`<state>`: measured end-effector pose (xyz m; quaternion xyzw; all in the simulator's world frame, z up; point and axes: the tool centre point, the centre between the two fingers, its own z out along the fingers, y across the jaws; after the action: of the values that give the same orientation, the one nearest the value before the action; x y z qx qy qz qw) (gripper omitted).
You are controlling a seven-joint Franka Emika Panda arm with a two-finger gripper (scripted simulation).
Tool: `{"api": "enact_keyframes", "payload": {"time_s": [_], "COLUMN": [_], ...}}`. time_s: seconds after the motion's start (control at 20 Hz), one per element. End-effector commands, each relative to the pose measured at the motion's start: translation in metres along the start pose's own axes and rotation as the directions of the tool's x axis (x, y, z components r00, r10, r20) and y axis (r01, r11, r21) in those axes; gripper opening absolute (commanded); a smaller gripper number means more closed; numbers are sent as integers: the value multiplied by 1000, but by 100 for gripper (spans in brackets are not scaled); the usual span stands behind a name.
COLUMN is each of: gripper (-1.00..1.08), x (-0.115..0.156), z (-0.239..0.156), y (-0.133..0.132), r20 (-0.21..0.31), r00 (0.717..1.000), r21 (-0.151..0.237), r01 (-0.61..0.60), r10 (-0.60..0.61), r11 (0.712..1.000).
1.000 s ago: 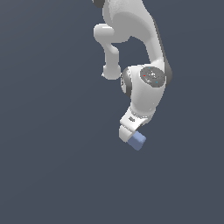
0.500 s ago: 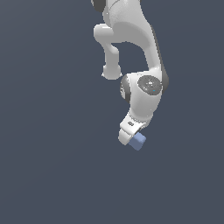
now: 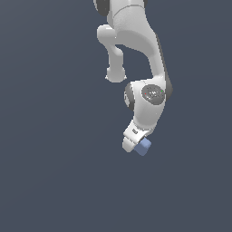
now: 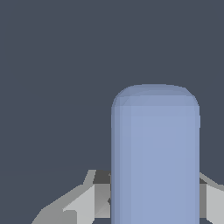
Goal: Pick up the object and move it to a goal position.
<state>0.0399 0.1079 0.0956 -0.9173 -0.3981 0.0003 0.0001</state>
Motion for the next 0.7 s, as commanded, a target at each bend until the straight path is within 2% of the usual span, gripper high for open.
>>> {"api": "enact_keyframes", "payload": {"time_s": [0.0, 0.65], "gripper": [-100, -100], "x": [0, 4], "z": [0, -7], "y": [0, 2], "r20": [0, -9], "r00": [1000, 1000], "r21": [-1, -4], "r01": [0, 15], "r10": [0, -16], "r11": [1000, 1000]}}
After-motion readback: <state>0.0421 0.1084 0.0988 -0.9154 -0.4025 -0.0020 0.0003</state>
